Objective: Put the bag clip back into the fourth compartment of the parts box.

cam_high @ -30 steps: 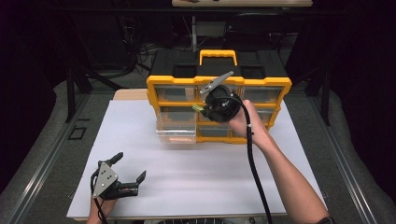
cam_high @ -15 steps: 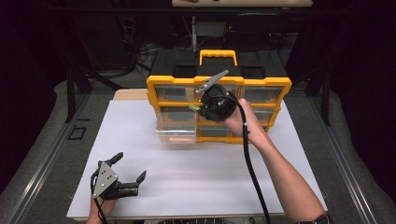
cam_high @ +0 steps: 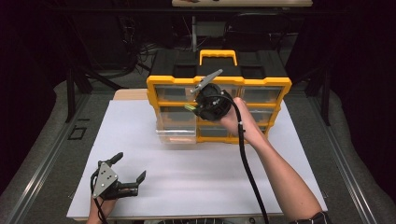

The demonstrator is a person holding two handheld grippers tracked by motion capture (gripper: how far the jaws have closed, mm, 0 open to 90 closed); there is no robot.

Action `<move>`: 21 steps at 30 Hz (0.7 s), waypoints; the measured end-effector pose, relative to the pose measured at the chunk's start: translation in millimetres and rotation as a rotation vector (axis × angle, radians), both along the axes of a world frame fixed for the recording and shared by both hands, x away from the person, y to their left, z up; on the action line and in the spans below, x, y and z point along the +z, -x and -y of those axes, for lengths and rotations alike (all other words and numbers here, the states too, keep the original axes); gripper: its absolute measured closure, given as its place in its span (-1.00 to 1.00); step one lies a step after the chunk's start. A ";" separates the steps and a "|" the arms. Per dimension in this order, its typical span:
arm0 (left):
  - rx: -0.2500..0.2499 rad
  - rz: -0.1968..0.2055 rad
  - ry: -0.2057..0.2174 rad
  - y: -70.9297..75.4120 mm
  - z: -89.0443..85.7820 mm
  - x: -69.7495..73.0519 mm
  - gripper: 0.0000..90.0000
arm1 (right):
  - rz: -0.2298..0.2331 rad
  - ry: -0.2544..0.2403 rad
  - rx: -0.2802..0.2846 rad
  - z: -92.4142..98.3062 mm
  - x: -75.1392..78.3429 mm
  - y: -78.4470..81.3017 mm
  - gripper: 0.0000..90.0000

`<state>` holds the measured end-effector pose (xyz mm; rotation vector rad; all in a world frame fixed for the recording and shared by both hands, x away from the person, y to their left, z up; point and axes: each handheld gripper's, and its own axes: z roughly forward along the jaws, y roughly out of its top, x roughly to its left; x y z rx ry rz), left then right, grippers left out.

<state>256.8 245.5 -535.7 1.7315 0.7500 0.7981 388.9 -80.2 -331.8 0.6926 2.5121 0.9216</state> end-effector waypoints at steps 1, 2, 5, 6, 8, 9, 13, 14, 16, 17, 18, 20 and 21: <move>0.000 0.000 0.000 0.0 0.0 -0.1 -0.99 | -0.003 0.004 -0.001 -0.4 0.4 0.1 0.78; -0.001 0.000 0.002 -0.1 0.0 -0.1 -0.99 | -0.005 0.002 -0.001 -1.0 0.4 0.1 0.78; 0.000 -0.001 0.001 0.0 0.1 -0.1 -0.99 | -0.001 0.005 0.004 -2.6 0.3 -0.4 0.78; 0.000 0.000 0.000 0.0 0.1 -0.1 -0.99 | -0.003 0.005 0.005 -3.2 0.4 -0.3 0.78; -0.001 0.000 0.002 -0.1 0.0 -0.1 -0.99 | -0.003 0.004 0.006 -4.6 0.2 -0.3 0.78; 0.000 0.000 0.000 0.0 0.0 -0.1 -0.99 | -0.004 0.007 0.008 -5.1 0.4 -0.3 0.79; 0.000 0.000 0.001 0.0 0.0 0.0 -0.99 | -0.002 0.010 0.012 -7.4 0.5 -0.5 0.78; 0.000 0.000 0.001 0.0 0.0 0.0 -0.99 | -0.003 0.008 0.013 -8.0 0.5 -0.6 0.79; 0.000 0.000 0.000 0.0 0.0 0.0 -0.99 | -0.002 0.012 0.018 -9.2 0.7 -1.0 0.78; 0.000 0.000 0.000 0.0 0.0 0.0 -0.99 | -0.002 0.008 0.014 -10.2 0.5 -0.9 0.78; -0.001 0.002 0.000 0.0 -0.1 0.0 -0.99 | -0.002 0.010 0.018 -10.8 0.6 -1.2 0.78; 0.001 0.001 0.002 0.1 -0.2 0.0 -0.99 | -0.002 0.007 0.020 -12.5 0.1 -1.2 0.78; 0.001 0.001 0.002 0.0 -0.3 -0.1 -0.99 | -0.004 0.013 0.022 -13.3 0.2 -1.3 0.78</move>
